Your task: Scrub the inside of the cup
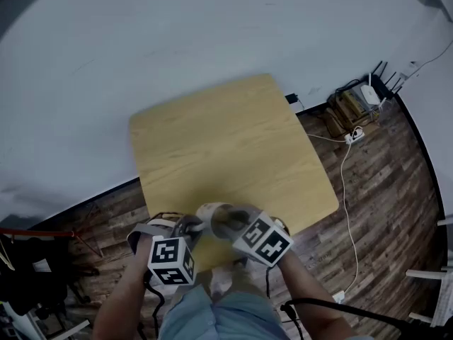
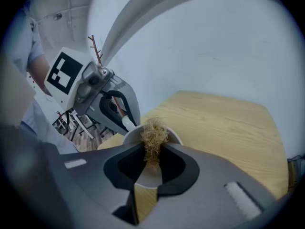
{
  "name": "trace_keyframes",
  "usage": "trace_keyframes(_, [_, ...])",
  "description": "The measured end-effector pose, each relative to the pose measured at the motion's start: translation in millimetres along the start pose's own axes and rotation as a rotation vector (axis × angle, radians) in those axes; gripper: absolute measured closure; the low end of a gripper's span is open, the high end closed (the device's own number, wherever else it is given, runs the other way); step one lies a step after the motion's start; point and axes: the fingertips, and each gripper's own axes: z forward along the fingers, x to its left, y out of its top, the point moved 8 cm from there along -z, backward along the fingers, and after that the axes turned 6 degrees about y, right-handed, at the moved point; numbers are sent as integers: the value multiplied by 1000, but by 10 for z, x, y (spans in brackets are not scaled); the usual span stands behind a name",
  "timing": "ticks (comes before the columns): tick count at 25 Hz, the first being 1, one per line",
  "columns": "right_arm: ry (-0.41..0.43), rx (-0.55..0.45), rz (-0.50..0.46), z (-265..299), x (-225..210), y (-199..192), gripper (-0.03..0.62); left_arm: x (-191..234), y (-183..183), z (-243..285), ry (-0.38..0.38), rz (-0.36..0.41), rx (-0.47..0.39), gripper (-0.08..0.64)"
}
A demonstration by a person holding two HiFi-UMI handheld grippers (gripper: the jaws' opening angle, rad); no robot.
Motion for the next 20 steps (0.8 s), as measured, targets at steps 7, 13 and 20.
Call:
trace_keyframes(7, [-71, 26, -22, -77, -42, -130, 525, 30, 45, -11, 3, 1, 17, 492])
trace_keyframes(13, [-71, 57, 13, -79, 19, -250, 525, 42, 54, -3, 7, -3, 22, 492])
trace_keyframes(20, [-1, 30, 90, -61, 197, -229, 525, 31, 56, 27, 8, 21, 33, 492])
